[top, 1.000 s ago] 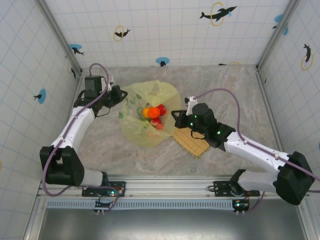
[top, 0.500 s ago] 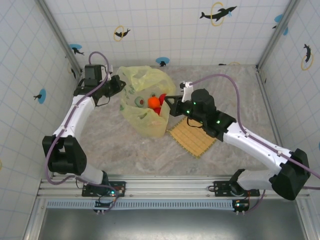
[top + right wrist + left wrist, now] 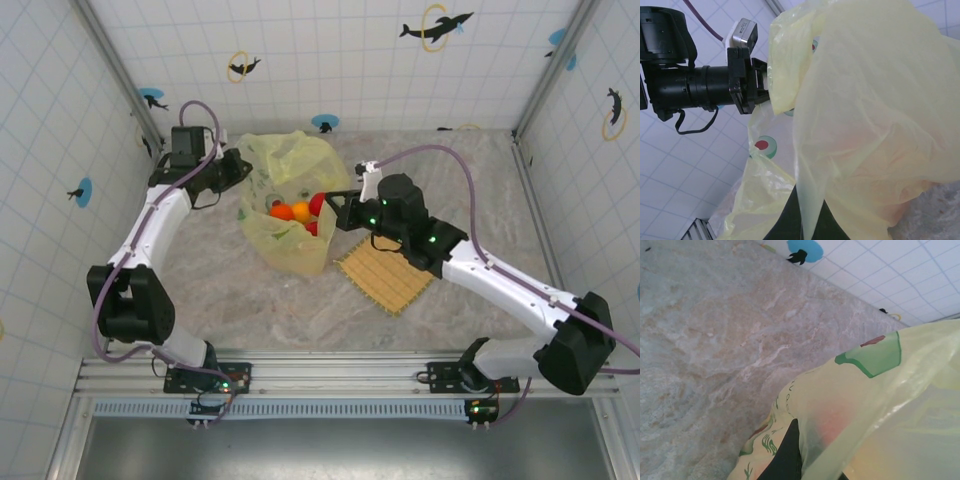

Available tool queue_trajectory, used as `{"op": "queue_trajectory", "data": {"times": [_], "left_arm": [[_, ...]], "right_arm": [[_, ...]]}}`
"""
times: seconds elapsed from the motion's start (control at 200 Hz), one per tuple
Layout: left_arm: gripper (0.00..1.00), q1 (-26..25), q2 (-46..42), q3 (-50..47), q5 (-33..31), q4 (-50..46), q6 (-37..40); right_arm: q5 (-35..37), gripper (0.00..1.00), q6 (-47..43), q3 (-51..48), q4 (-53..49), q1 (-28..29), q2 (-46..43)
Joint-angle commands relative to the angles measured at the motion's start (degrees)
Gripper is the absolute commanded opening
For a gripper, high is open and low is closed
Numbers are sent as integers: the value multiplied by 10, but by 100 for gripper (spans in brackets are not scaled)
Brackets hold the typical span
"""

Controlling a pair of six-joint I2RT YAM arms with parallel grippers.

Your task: Place the fruits into the plastic bag

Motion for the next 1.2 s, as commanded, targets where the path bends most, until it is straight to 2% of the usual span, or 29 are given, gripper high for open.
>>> {"op": "queue_trajectory", "data": {"times": [0.0,0.245,0.485,0.686,0.811,0.921,0.951,1.051,1.131,1.196], "left_arm": [[0,-3,-11,17,18,-7,4],[0,-18,18,-15,33,10,-5],[0,-30,62,-14,29,25,-11],[1,-31,61,-8,20,40,-17],[12,-30,45,-7,7,45,-17],[27,-30,20,-18,-5,58,-10],[35,-30,11,-25,-7,66,-8],[50,-30,-24,-55,-20,89,-1],[61,-30,-58,-76,-36,104,7],[72,-30,-89,-94,-53,116,12]], "right_arm": [[0,0,1,24,3,-1,-17],[8,0,8,-13,10,-16,-20],[-19,0,31,-59,23,-72,7],[-32,7,29,-73,18,-95,31],[-28,16,15,-76,9,-105,26],[-26,33,1,-74,0,-109,11],[-30,37,-1,-74,-1,-112,6],[-30,51,-12,-70,-13,-123,-15],[-26,67,-27,-63,-24,-131,-35],[-23,74,-42,-54,-37,-138,-51]]}}
